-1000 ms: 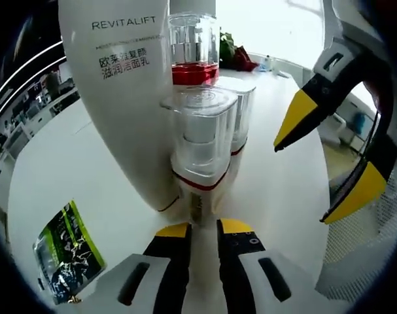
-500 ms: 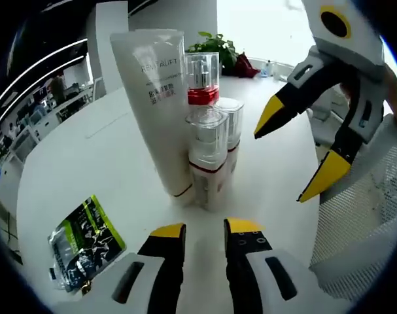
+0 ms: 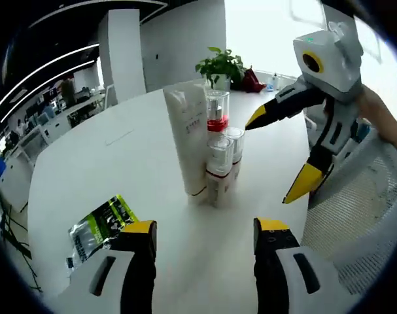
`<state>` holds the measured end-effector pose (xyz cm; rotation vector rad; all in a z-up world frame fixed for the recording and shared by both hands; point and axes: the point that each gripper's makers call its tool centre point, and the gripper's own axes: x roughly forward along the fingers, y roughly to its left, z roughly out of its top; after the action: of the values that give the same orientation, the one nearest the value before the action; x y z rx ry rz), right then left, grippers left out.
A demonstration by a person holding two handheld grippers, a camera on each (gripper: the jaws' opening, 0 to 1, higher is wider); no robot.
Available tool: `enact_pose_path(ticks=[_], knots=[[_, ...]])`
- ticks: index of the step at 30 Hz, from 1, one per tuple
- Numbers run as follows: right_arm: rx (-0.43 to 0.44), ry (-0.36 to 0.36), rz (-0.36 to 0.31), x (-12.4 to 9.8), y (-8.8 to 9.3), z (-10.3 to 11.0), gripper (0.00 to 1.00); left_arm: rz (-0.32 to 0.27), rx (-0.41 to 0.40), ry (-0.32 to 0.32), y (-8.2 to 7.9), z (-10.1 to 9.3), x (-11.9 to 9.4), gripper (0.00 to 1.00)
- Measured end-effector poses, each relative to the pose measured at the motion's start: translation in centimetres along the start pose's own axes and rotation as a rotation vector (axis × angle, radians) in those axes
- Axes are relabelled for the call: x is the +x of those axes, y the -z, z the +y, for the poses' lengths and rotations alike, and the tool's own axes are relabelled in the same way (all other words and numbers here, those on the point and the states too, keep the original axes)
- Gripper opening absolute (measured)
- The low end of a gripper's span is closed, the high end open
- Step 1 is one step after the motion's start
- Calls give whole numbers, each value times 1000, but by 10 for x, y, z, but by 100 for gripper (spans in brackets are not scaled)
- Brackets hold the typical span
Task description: Arrange the skincare products in the storage area until every visible bottle or jar stands upright without overlapping.
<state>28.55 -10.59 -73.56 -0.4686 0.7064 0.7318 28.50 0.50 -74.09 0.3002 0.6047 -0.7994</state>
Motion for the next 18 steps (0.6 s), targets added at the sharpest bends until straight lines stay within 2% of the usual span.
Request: enact_pose_path(ticks=[3,6,11,18], knots=[[-9,13,-25,-2,-5,0,86,-11,-6,-8,1,0,-10,72],[-1,18,-27,0,-6,-2,92,-33,-28,-30,0,6,-19,75],[16,33,-40,-2,-8,-5,99,-36,-64,-55,7,15,-27,82],[23,29,-47,-2,-9,-3,99,-51,-96,-69,10,17,-37,89]])
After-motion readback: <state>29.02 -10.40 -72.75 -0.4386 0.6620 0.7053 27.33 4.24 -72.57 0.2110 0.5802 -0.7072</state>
